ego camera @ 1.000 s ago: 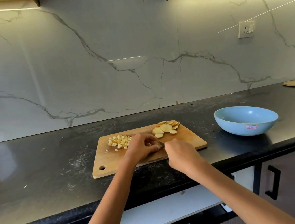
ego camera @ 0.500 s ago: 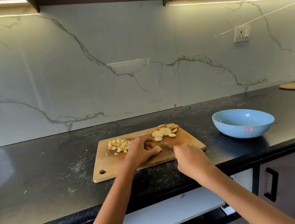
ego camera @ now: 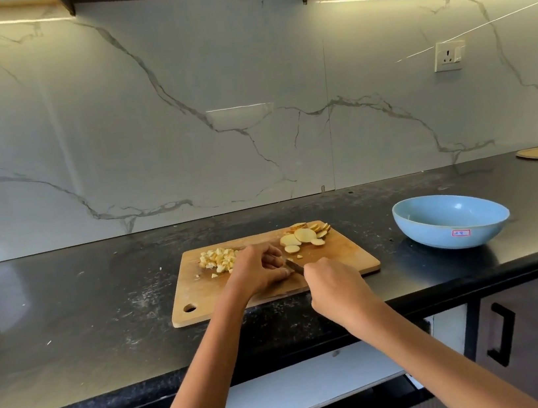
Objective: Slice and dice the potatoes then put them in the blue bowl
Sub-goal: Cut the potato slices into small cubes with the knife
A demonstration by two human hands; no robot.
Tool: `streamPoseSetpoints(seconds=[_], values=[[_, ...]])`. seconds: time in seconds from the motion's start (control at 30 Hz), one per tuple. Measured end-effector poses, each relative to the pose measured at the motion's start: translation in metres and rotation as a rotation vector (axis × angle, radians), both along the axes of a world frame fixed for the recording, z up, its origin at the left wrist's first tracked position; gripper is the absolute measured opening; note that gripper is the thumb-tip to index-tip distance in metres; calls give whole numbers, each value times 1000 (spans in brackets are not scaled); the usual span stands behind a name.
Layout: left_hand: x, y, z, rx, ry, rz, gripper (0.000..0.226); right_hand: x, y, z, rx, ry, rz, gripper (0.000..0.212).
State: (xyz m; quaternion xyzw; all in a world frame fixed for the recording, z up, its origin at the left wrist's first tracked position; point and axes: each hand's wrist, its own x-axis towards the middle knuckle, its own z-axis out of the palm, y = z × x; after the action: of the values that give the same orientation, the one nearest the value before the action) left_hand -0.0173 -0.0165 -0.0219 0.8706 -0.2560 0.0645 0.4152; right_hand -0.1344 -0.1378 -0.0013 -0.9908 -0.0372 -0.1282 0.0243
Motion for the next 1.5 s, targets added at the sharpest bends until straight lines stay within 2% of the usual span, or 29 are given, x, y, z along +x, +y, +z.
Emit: streamPoseSetpoints(seconds=[0.3,0.8,0.93,1.17,1.37,1.5], values=[[-2,-1,0,7,-34,10,24,-9,3,-8,-40,-12,32,22],[-2,2,0,31,-52,3,29,1,-10,-2,138,-1,-43,14],[1,7,1,7,-38,25,38,1,-10,1,122,-19,-15,15],[1,8,0,-13,-38,59,36,2,-3,-7,113,5,-8,18],[0,6,1,9,-43,77,30,2,9,-6,18,-17,40,23],[-2,5,1,16,-48,83,29,6,9,-2,44,3,62,25]])
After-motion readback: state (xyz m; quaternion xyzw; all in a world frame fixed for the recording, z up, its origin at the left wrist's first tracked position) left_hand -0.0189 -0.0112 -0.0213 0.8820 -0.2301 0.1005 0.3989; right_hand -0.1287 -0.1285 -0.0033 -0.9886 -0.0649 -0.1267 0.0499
